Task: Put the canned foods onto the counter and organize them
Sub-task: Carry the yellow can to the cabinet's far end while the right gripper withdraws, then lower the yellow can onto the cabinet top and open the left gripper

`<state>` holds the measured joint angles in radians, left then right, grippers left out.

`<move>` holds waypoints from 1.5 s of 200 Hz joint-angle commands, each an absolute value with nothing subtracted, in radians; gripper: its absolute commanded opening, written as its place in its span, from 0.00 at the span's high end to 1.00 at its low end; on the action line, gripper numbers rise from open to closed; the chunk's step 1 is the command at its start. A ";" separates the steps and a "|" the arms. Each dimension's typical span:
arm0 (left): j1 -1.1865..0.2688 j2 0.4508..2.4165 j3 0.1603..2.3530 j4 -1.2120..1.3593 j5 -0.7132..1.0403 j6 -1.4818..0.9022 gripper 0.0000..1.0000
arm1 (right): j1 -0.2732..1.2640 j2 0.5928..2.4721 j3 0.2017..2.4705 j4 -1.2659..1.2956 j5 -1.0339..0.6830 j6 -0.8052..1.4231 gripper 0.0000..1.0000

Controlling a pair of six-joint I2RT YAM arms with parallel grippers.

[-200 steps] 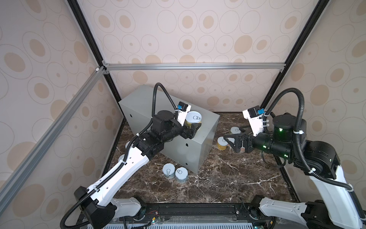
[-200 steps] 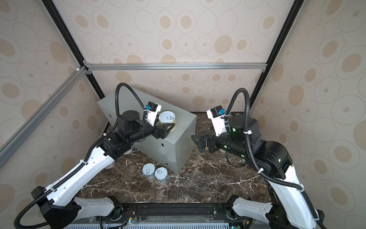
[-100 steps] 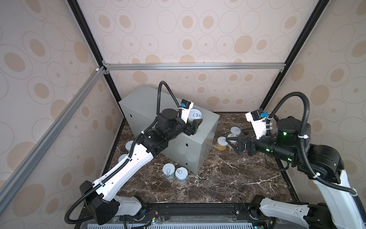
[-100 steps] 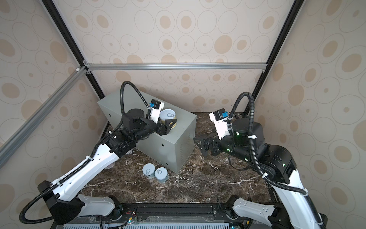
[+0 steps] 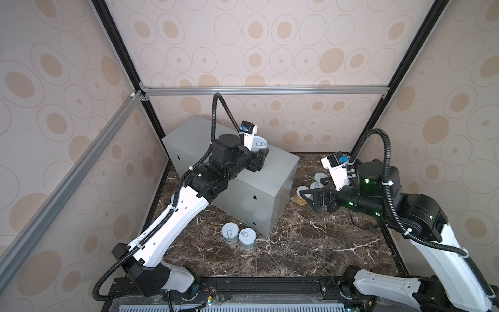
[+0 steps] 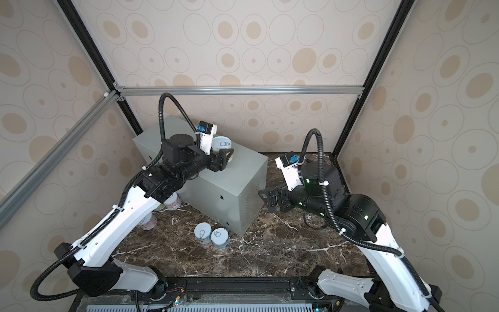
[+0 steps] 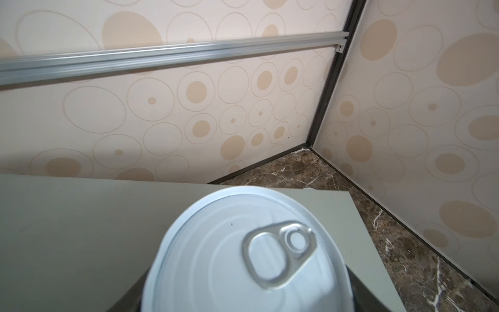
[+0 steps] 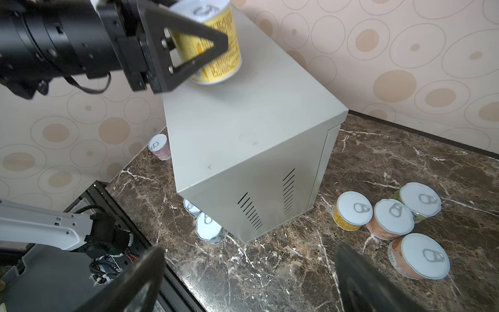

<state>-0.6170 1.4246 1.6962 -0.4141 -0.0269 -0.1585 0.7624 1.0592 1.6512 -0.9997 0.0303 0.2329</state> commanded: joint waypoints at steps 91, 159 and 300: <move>-0.254 1.541 2.024 -0.504 -0.150 -0.159 0.45 | 0.759 1.100 1.583 -0.920 0.007 0.195 0.00; -0.087 1.513 1.854 -0.401 -0.106 -0.211 0.45 | 0.759 1.118 1.584 -0.897 -0.017 0.148 0.00; -0.020 1.525 1.750 -0.353 -0.156 -0.193 0.44 | 0.758 1.166 1.619 -0.897 -0.042 0.112 0.00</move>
<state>-0.0307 1.5673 1.7641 -0.4438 -0.1211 -0.2008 0.7616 1.1694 1.5951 -0.8963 -0.0540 0.1387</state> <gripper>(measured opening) 0.746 0.999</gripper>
